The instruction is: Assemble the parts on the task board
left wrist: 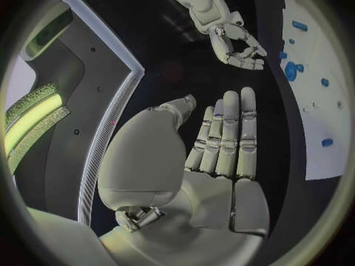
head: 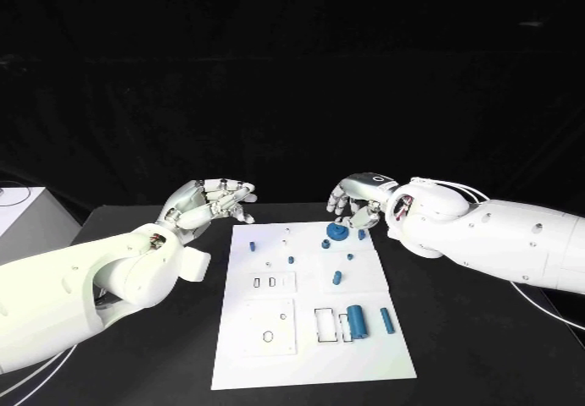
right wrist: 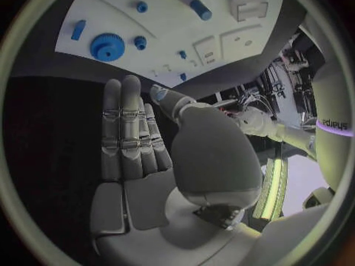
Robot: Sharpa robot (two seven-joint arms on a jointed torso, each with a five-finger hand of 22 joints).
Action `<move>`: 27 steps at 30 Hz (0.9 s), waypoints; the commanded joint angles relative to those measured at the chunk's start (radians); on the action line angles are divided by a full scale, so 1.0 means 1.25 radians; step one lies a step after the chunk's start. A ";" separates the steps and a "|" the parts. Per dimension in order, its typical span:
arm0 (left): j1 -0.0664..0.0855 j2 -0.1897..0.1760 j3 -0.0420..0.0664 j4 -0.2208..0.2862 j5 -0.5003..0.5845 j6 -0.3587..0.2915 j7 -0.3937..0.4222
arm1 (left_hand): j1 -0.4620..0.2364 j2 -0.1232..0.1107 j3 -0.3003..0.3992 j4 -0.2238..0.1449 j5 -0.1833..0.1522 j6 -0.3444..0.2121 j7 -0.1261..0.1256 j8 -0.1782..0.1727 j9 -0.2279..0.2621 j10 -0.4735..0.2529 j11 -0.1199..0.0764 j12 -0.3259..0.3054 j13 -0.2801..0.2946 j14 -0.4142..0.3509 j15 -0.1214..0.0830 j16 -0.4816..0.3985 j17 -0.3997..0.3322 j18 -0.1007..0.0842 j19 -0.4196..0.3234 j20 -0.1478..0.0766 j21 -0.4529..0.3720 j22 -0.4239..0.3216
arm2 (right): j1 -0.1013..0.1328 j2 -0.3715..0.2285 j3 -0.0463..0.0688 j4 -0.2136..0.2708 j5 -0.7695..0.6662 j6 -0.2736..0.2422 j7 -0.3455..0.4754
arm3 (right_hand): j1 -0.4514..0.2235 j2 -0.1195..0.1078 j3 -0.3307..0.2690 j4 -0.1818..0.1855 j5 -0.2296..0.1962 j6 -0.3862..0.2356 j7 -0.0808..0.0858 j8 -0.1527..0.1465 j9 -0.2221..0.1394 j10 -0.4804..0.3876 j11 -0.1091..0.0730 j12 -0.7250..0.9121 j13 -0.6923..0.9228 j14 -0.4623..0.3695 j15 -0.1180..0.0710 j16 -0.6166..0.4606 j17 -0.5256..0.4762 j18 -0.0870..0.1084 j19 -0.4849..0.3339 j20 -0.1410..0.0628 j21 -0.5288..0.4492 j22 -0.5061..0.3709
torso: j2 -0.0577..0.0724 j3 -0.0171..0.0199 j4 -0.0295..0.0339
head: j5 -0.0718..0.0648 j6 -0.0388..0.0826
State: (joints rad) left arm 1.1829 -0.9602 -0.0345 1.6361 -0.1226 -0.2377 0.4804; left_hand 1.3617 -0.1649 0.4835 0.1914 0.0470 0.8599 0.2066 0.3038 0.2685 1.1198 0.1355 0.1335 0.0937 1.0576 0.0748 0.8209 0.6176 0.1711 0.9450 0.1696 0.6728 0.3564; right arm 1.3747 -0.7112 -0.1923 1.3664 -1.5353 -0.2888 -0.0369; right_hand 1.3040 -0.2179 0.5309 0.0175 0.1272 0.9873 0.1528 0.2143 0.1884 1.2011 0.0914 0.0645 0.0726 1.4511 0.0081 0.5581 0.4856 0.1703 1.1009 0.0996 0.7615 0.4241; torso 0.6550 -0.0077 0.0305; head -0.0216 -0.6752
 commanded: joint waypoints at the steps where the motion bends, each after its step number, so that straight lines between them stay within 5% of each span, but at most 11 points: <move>1: 0.004 -0.009 0.003 0.027 -0.029 0.056 0.008 | -0.014 -0.003 0.005 0.002 0.004 -0.002 -0.003 0.004 0.004 0.005 -0.001 -0.001 0.002 0.000 -0.006 0.015 0.011 0.007 -0.007 -0.002 0.015 0.010 | 0.002 0.002 0.000 0.011 -0.157 0.033 -0.079 | 0.002 -0.012 0.004 0.019 -0.005 -0.001 -0.007 -0.003 0.007 -0.002 -0.006 -0.001 0.003 0.017 -0.003 0.051 0.035 0.001 0.041 -0.003 0.055 0.067 | 0.024 -0.0038 0.0068 | -0.008 0.004; 5: 0.005 -0.014 0.008 0.042 -0.039 0.061 0.007 | -0.027 -0.010 -0.004 0.005 0.004 -0.012 -0.001 0.001 0.007 -0.004 0.002 -0.005 0.004 -0.004 -0.004 0.032 0.024 0.007 -0.011 -0.001 0.035 0.022 | 0.003 0.008 -0.003 0.013 -0.191 0.044 -0.097 | 0.003 -0.025 0.004 0.036 -0.008 -0.004 -0.007 -0.004 0.015 -0.006 -0.006 -0.001 0.005 0.015 -0.003 0.105 0.068 -0.016 0.095 -0.005 0.143 0.188 | 0.034 -0.0073 0.0112 | -0.012 0.001; 12: 0.005 -0.016 0.014 0.049 -0.049 0.055 0.005 | -0.031 -0.008 -0.014 0.000 0.004 -0.019 -0.002 0.005 0.021 -0.009 0.001 0.001 0.018 -0.024 -0.004 0.080 0.064 0.009 0.000 -0.004 0.123 0.076 | -0.004 0.012 -0.007 0.025 -0.224 0.076 -0.116 | 0.003 -0.029 -0.008 0.054 -0.039 -0.006 -0.012 -0.005 0.022 -0.024 -0.008 -0.002 0.005 -0.002 -0.002 0.131 0.082 -0.016 0.088 -0.003 0.139 0.190 | 0.050 -0.0101 0.0165 | -0.016 -0.001; 27: 0.005 -0.014 0.018 0.046 -0.054 0.043 0.000 | -0.032 -0.007 -0.019 -0.002 0.004 -0.032 0.000 0.001 0.025 -0.027 0.004 0.000 0.025 -0.039 -0.002 0.091 0.076 0.009 0.001 -0.003 0.174 0.107 | -0.015 0.016 -0.009 0.027 -0.231 0.095 -0.133 | 0.016 -0.030 -0.021 0.076 -0.036 0.000 -0.011 -0.004 0.034 -0.013 -0.008 0.000 0.011 0.010 -0.004 0.221 0.141 -0.038 0.149 -0.005 0.250 0.344 | 0.060 -0.0098 0.0188 | -0.021 -0.007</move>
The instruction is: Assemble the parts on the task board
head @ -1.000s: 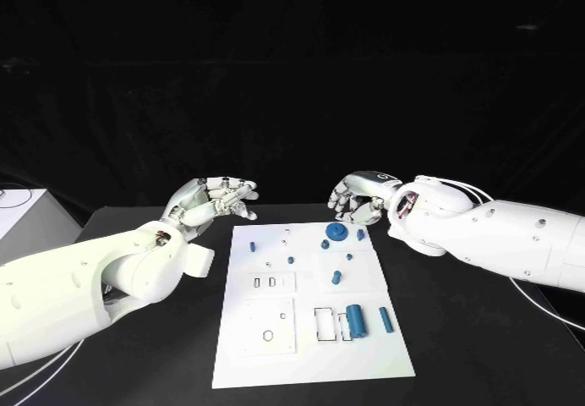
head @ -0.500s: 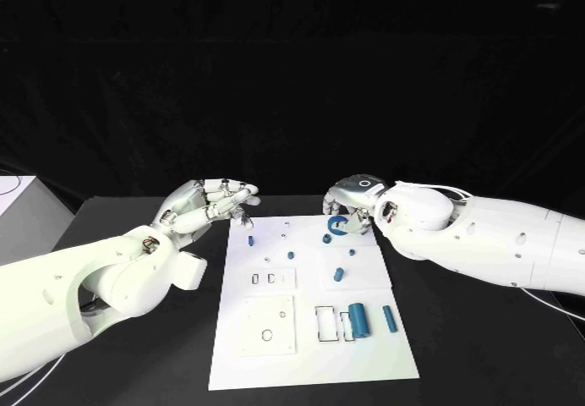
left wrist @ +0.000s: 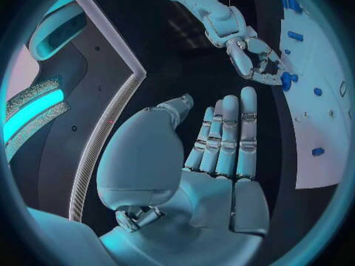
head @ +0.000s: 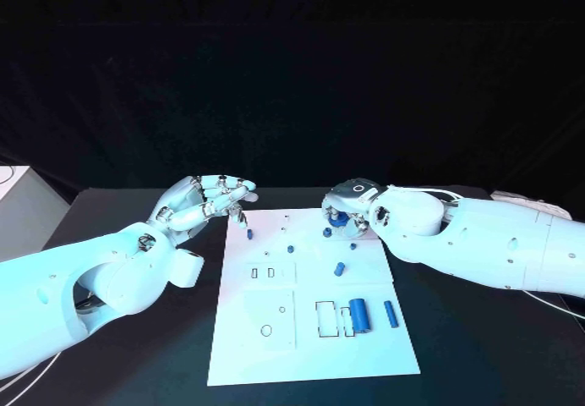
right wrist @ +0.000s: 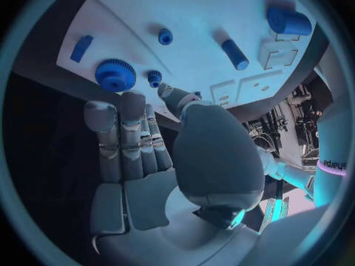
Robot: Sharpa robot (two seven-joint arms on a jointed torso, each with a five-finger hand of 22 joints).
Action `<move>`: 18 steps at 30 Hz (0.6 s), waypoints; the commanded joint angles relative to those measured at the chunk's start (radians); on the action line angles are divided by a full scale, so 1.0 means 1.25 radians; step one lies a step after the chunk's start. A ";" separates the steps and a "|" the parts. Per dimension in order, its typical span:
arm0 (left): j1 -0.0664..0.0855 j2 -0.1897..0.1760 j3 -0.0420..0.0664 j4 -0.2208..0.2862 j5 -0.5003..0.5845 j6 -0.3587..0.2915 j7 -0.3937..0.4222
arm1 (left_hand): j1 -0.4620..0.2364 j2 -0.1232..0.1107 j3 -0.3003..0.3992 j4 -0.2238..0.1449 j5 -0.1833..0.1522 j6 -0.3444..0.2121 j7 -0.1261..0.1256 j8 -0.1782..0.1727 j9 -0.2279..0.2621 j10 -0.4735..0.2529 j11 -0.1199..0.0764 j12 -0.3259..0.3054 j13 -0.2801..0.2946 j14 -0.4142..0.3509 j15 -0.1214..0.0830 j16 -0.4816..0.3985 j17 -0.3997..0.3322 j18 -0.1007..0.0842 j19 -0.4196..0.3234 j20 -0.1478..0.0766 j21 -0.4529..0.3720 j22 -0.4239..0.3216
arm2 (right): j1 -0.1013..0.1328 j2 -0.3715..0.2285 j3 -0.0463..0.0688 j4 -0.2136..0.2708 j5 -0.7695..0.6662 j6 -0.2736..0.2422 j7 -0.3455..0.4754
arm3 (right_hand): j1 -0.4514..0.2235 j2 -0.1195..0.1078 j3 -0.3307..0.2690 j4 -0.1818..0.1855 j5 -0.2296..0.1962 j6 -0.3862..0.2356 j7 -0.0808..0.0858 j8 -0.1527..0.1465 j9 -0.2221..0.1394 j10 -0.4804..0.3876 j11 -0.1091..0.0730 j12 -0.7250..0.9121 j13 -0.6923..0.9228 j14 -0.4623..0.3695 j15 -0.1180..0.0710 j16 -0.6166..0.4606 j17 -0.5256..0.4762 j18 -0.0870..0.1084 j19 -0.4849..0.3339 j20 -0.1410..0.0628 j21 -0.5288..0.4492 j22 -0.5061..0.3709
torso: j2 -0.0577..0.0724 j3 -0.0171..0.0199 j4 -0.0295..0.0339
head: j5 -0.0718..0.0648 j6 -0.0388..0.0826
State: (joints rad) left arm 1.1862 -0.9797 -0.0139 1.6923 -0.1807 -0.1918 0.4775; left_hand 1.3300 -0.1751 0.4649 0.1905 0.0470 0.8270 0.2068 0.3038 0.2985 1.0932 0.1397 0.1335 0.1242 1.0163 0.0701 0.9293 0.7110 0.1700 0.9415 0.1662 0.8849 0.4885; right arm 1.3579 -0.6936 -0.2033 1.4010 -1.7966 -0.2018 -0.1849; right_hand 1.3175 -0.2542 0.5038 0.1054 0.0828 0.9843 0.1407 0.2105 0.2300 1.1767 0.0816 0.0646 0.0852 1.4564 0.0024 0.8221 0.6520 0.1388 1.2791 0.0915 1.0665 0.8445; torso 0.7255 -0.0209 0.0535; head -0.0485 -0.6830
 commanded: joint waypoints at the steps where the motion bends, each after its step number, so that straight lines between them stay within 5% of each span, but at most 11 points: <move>1: 0.002 0.001 0.001 0.000 -0.008 0.006 0.002 | -0.007 0.001 -0.004 -0.001 0.004 -0.006 0.000 0.001 0.001 -0.007 0.001 -0.001 0.001 -0.007 0.002 0.005 0.001 0.010 0.003 0.000 0.006 0.003 | -0.003 0.002 0.000 -0.001 -0.022 0.026 -0.015 | 0.006 -0.001 0.000 0.006 -0.001 0.002 -0.001 -0.001 0.001 0.006 0.000 0.000 0.001 0.006 0.001 0.012 0.009 -0.013 0.007 0.002 0.007 0.010 | 0.004 0.0009 0.0003 | 0.000 -0.001; 18: 0.003 0.005 0.003 0.000 -0.009 0.002 -0.002 | -0.006 0.004 -0.005 -0.002 0.004 -0.014 0.003 -0.002 0.002 -0.018 0.004 -0.003 0.002 -0.011 0.004 0.003 0.002 0.010 0.000 0.001 0.019 0.011 | -0.017 0.015 -0.001 -0.010 -0.019 0.002 -0.016 | 0.021 0.012 0.017 0.021 0.005 0.012 0.001 0.004 0.012 0.014 0.000 0.000 0.002 0.007 0.000 0.093 0.076 -0.024 0.034 0.000 0.065 0.090 | 0.014 0.0007 0.0053 | -0.002 -0.003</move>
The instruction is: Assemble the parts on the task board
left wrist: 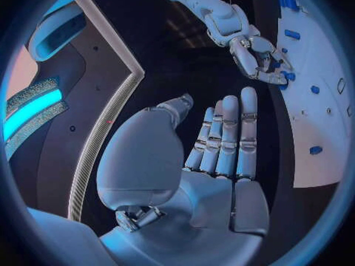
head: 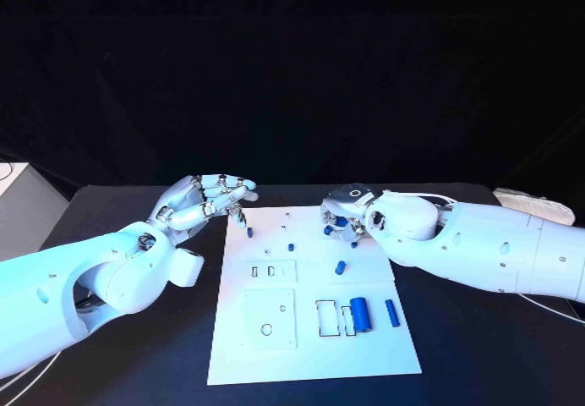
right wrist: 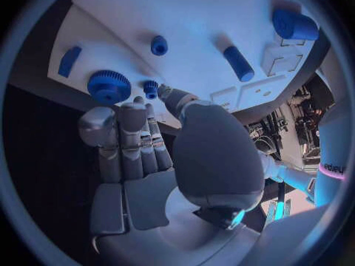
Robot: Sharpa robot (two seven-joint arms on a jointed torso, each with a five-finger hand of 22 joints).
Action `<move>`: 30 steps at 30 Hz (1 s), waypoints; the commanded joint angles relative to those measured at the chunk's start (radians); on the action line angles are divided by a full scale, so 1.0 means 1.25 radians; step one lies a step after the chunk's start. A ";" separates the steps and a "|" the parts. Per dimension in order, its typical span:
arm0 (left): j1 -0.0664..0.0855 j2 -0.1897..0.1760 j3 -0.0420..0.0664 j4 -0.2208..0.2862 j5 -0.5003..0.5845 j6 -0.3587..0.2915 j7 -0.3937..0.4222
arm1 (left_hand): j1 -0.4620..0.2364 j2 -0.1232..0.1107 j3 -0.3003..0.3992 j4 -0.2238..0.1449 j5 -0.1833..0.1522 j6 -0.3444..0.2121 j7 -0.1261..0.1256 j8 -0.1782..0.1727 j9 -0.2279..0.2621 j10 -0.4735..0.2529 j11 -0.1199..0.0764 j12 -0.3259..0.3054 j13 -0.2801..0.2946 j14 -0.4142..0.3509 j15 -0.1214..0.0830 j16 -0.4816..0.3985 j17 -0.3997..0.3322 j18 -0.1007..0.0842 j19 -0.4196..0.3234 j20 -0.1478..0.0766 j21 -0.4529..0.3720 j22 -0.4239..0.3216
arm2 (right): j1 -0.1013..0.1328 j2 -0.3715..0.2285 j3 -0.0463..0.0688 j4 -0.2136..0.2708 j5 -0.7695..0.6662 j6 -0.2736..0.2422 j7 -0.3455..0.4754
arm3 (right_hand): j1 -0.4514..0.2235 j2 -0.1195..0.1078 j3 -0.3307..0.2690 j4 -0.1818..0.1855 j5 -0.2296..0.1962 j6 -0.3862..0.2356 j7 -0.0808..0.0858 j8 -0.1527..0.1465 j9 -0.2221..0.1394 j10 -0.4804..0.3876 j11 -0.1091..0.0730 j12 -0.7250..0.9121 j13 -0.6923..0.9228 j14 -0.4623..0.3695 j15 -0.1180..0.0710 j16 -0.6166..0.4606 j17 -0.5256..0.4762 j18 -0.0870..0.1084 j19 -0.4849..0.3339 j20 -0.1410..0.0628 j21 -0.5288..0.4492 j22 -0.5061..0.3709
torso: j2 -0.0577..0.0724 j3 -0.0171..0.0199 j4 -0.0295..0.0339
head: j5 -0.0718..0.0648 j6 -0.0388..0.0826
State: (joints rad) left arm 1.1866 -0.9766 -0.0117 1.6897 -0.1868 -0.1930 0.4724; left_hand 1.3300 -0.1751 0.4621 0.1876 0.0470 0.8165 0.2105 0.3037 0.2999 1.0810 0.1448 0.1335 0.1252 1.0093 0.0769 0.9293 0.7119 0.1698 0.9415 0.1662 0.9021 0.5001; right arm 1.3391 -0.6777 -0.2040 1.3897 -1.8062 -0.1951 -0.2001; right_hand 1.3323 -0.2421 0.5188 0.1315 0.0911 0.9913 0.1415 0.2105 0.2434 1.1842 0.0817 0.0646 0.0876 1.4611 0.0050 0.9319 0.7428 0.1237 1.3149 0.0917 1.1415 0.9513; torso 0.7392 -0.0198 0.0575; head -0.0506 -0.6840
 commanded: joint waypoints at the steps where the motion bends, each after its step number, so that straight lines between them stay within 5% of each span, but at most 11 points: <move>1: 0.003 0.002 0.001 0.002 -0.004 0.003 0.002 | -0.006 0.004 -0.002 0.000 0.004 -0.005 0.000 -0.002 0.001 -0.008 0.000 -0.004 0.001 -0.006 -0.002 0.003 0.001 0.010 0.000 0.001 0.005 0.001 | -0.002 0.004 0.000 -0.002 -0.012 -0.004 -0.004 | 0.012 0.004 0.010 0.001 -0.002 0.009 0.000 0.006 0.003 0.011 0.000 0.000 0.001 0.004 -0.002 0.015 0.012 -0.013 0.009 0.000 0.013 0.016 | 0.004 -0.0002 0.0023 | 0.000 -0.002; 19: 0.003 0.005 0.003 -0.004 -0.005 0.000 0.001 | -0.005 0.007 -0.001 0.000 0.004 -0.009 0.001 -0.004 0.001 -0.013 0.001 -0.005 0.002 -0.008 0.000 0.001 0.000 0.010 -0.003 0.002 0.010 0.005 | -0.006 0.010 0.000 -0.009 -0.011 -0.010 -0.006 | 0.014 0.015 0.035 0.011 0.013 0.026 -0.004 0.018 0.018 0.031 -0.004 0.002 0.001 -0.001 -0.006 0.056 0.040 -0.018 0.017 -0.002 0.040 0.055 | 0.015 -0.0007 0.0018 | 0.000 -0.005; 30: 0.003 0.005 0.003 -0.007 -0.004 -0.002 -0.002 | -0.005 0.009 -0.001 0.000 0.004 -0.010 0.002 -0.004 0.001 -0.015 0.001 -0.005 0.002 -0.008 0.000 0.001 0.000 0.010 -0.004 0.002 0.011 0.005 | -0.007 0.008 0.000 -0.005 -0.011 -0.062 -0.015 | 0.027 0.032 0.067 -0.002 0.004 0.063 -0.021 0.055 0.058 0.086 -0.023 0.008 0.010 -0.004 -0.023 0.099 0.070 -0.025 0.032 -0.008 0.080 0.113 | 0.018 0.0000 0.0017 | 0.002 -0.003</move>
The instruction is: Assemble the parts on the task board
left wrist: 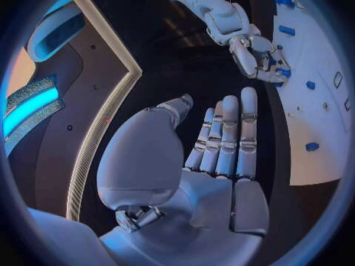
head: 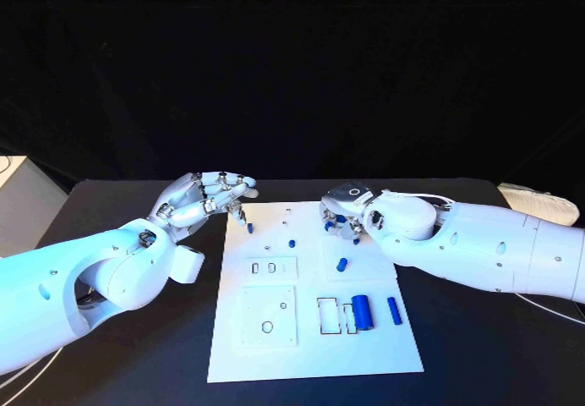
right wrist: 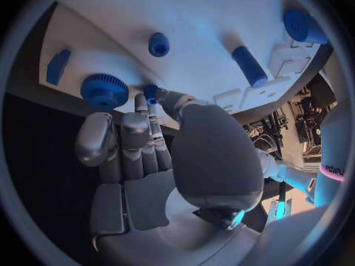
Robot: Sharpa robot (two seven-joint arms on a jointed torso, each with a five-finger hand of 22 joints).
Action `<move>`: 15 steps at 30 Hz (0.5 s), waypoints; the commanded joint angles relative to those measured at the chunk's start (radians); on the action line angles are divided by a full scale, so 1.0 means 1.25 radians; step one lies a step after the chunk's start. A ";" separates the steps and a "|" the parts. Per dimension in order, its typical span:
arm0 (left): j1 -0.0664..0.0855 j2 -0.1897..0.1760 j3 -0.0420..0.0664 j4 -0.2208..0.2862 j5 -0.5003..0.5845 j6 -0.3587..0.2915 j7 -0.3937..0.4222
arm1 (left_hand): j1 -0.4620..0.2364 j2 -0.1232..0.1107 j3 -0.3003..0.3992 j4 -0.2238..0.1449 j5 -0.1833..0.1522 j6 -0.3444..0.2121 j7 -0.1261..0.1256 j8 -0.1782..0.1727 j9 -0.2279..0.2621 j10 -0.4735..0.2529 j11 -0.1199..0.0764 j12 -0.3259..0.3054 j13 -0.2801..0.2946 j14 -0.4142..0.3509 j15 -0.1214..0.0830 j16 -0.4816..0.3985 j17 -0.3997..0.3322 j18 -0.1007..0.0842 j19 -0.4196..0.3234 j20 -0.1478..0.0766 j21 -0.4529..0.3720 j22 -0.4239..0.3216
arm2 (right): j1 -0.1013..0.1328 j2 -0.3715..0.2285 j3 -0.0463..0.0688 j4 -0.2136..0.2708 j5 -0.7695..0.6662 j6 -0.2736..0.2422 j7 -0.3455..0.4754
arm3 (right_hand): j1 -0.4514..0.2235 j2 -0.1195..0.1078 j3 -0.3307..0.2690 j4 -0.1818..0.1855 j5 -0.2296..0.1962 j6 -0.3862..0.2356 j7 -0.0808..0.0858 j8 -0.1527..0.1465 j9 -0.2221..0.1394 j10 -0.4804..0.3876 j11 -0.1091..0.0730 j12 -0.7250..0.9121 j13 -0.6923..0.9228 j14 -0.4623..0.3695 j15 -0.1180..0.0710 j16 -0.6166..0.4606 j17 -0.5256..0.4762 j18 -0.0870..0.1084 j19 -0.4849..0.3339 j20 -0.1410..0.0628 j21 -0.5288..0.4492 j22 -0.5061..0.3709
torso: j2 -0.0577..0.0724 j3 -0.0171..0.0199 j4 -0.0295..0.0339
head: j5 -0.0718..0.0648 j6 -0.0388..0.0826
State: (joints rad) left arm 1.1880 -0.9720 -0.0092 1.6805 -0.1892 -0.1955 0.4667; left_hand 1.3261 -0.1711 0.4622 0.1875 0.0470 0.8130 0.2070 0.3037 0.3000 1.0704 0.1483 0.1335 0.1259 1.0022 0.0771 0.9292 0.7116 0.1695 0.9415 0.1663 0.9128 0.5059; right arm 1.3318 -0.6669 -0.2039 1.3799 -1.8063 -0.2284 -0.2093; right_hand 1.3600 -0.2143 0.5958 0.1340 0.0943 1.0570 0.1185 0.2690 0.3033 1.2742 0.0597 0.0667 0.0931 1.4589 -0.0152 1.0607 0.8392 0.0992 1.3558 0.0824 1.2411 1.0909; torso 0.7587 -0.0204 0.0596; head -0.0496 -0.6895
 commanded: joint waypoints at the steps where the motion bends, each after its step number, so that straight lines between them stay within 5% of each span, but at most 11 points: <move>1: 0.002 0.002 0.001 0.000 -0.003 0.000 0.002 | -0.002 0.005 -0.001 0.001 0.004 -0.007 0.004 -0.004 0.001 -0.006 -0.001 -0.005 0.001 -0.003 0.000 0.001 0.000 0.010 -0.004 0.002 0.003 0.001 | -0.001 0.000 0.000 0.004 -0.011 -0.043 -0.009 | 0.007 0.010 0.007 -0.006 0.003 0.012 -0.005 0.012 0.015 0.019 -0.007 0.007 0.007 -0.004 -0.008 -0.004 -0.009 -0.006 -0.002 -0.001 0.000 0.001 | 0.002 0.0005 -0.0001 | 0.001 0.003; 15: 0.002 0.004 0.001 -0.008 -0.003 -0.001 0.000 | -0.001 0.008 0.001 0.000 0.004 -0.009 0.005 -0.005 0.002 -0.009 -0.001 -0.006 0.001 -0.003 0.000 0.001 0.000 0.010 -0.005 0.003 0.005 0.002 | 0.011 0.011 0.005 0.017 -0.012 -0.135 -0.045 | 0.008 0.006 0.011 -0.017 0.010 0.011 -0.005 0.022 0.033 0.025 -0.009 0.003 0.010 -0.009 -0.011 -0.002 -0.014 -0.008 0.002 -0.004 0.012 0.020 | 0.004 -0.0013 0.0031 | 0.002 0.013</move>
State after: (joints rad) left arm 1.1882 -0.9691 -0.0092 1.6694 -0.1895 -0.1976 0.4632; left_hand 1.3261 -0.1711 0.4622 0.1875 0.0469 0.8057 0.2068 0.3036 0.3009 1.0668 0.1447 0.1300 0.1268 1.0022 0.0771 0.9292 0.7115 0.1694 0.9415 0.1663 0.9128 0.5082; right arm 1.3424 -0.6593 -0.1980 1.4023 -1.8064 -0.3440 -0.2421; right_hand 1.3638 -0.2106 0.6100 0.1199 0.1007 1.0691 0.1105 0.2939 0.3428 1.2872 0.0627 0.0723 0.1039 1.4503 -0.0237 1.0593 0.8213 0.0992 1.3519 0.0786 1.2506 1.1149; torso 0.7641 -0.0204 0.0606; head -0.0446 -0.6755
